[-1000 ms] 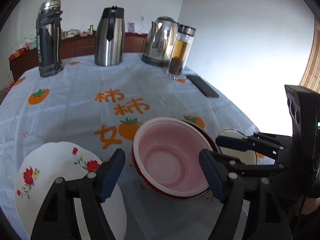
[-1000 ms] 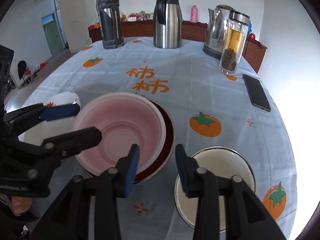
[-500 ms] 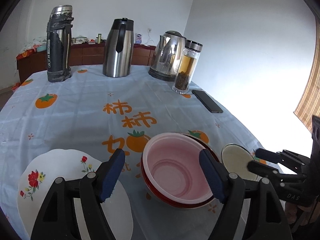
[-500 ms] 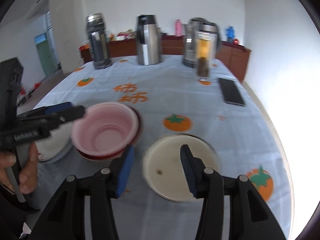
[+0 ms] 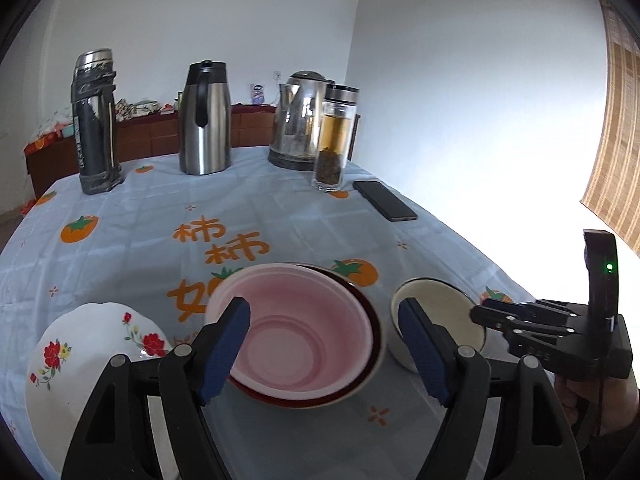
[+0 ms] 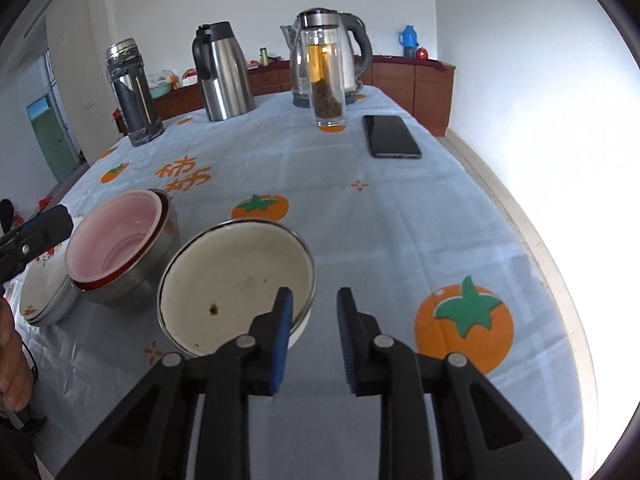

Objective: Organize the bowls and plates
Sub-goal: 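Move the right tool to the rim of the cream enamel bowl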

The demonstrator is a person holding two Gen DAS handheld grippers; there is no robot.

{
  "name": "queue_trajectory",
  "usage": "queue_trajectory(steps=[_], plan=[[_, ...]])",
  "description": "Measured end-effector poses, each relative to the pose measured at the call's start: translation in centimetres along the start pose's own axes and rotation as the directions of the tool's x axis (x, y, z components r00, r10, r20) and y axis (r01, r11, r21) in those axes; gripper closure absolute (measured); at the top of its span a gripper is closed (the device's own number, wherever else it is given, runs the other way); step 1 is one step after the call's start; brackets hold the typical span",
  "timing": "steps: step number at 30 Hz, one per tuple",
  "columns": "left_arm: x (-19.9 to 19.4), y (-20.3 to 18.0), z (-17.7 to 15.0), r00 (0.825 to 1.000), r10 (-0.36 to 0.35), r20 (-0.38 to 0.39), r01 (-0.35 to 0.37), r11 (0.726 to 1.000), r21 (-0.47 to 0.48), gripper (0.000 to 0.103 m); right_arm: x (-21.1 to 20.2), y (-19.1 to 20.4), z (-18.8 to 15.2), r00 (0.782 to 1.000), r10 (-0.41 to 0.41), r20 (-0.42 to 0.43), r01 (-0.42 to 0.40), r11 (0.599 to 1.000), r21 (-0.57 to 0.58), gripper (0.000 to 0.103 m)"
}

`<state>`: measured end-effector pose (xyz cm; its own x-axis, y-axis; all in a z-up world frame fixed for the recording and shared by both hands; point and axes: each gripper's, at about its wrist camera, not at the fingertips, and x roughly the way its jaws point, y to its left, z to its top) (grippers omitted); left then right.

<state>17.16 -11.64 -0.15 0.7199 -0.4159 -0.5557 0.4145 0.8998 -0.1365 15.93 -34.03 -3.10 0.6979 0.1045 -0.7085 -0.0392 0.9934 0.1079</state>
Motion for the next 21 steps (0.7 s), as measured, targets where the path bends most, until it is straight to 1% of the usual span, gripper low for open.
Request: queue_trajectory(steps=[1,2,5,6,7,9,11,14,17,21], plan=[[-0.1,-0.5,0.0,1.0,-0.009,0.0,0.009,1.0,0.011,0.026,0.2,-0.1,0.0,1.0,0.013,-0.005,-0.013,1.0,0.004,0.088],[-0.1,-0.9,-0.1,1.0,-0.019,-0.002,0.019,1.0,0.021,0.029,0.3,-0.1,-0.1,1.0,0.024,-0.008,-0.024,1.0,0.004,0.09],[0.1,-2.2,-0.3,0.998,-0.059,-0.019,0.059,0.997,0.043,0.035,0.2,0.0,-0.2,0.999,0.037,-0.003,-0.037,0.999,-0.004,0.092],[0.2,-2.6,-0.4,0.997,-0.069,-0.026,0.07,0.996,0.049,0.042,0.1,-0.1,-0.2,0.999,0.047,0.0,-0.047,0.999,0.001,0.092],[0.4,-3.0,-0.5,0.996,-0.08,-0.036,0.082,0.995,0.057,0.046,-0.1,-0.2,-0.2,0.998,0.057,0.002,-0.057,0.998,0.006,0.094],[0.9,-3.5,-0.8,0.992,-0.11,-0.066,0.114,0.992,0.058,0.061,-0.4,-0.2,-0.3,0.998,0.058,0.0,-0.058,0.998,-0.004,0.096],[1.4,-4.0,-1.1,0.987,-0.132,-0.095,0.138,0.989,0.061,0.07,-0.8,-0.4,-0.6,0.998,0.063,-0.004,-0.063,0.998,-0.005,0.096],[1.9,-4.8,-1.6,0.981,-0.148,-0.125,0.157,0.985,0.066,0.07,-1.3,-0.8,-1.1,0.998,0.065,-0.01,-0.065,0.998,-0.007,0.096],[2.2,-5.7,-2.1,0.977,-0.157,-0.145,0.17,0.982,0.084,0.073,-1.5,-1.1,-1.4,0.997,0.078,-0.021,-0.078,0.997,-0.014,0.096],[3.0,-6.7,-2.7,0.97,-0.153,-0.187,0.174,0.979,0.105,0.073,-2.0,-1.4,-1.8,0.995,0.094,-0.021,-0.095,0.995,-0.014,0.096]])
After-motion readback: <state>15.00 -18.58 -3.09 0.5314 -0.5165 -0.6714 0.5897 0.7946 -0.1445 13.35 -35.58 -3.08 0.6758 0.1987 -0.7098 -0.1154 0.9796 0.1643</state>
